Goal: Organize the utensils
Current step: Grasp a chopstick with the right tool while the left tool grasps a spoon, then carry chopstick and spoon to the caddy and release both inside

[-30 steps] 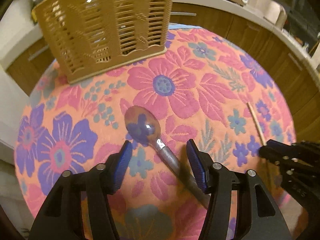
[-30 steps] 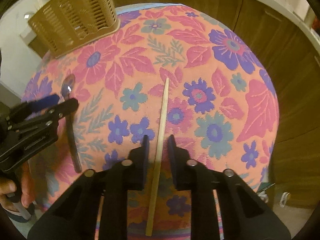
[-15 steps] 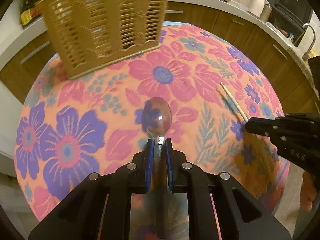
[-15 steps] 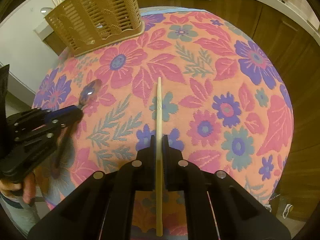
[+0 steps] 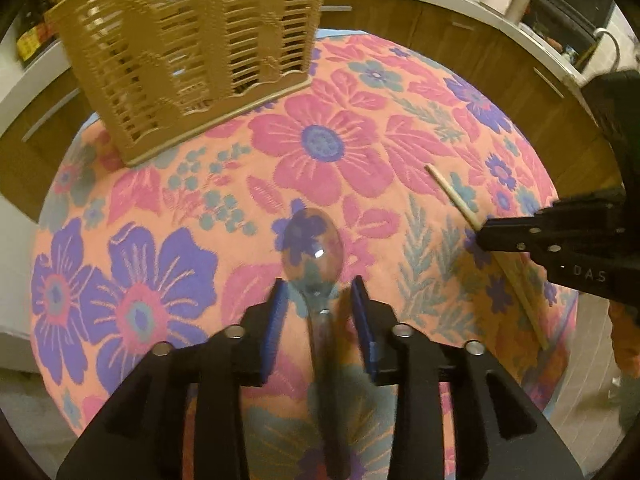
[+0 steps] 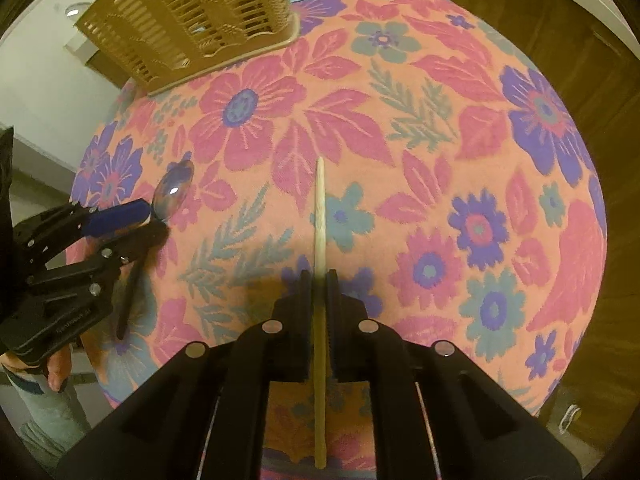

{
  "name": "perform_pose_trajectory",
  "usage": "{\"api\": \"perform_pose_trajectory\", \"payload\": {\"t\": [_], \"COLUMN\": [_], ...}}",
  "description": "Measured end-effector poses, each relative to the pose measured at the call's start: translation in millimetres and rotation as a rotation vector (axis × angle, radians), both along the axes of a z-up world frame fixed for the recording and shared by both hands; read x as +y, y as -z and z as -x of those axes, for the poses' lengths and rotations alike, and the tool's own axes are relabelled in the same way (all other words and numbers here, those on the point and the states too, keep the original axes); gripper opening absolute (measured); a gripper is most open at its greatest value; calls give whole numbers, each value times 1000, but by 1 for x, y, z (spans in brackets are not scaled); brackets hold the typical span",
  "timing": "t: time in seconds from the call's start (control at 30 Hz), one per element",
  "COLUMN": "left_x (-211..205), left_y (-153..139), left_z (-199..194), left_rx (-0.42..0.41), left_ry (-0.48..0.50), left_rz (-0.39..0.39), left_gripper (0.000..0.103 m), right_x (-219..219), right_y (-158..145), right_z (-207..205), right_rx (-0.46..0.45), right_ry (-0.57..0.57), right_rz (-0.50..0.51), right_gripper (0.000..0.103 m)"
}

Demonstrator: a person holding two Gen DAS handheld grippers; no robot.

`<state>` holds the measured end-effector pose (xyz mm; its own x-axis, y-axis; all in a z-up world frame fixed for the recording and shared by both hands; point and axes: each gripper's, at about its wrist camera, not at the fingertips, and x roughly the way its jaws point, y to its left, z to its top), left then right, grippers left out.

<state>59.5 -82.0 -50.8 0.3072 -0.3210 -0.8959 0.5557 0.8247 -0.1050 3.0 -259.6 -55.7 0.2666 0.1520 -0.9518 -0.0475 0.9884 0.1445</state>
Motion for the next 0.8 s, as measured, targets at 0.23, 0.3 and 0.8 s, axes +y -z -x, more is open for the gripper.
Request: {"api": "perform_pose_trajectory", "payload": {"t": [0.23, 0.3, 0.8], "left_x": [-14, -9, 55], "left_y": [1, -1, -140], "left_z": [1, -2, -10], "left_rx": [-73, -73, -432], "left_ry": [24, -1, -145], "left_rz": [-95, -76, 341], "left_gripper": [14, 10, 10], "right_x": [18, 23, 64], "right_y": [0, -1, -129], "right_z": [-14, -15, -43], "right_rx": [23, 4, -440], "right_ry": [-60, -64, -213], "right_rz": [87, 85, -76], "right_gripper": [4, 4, 4]}}
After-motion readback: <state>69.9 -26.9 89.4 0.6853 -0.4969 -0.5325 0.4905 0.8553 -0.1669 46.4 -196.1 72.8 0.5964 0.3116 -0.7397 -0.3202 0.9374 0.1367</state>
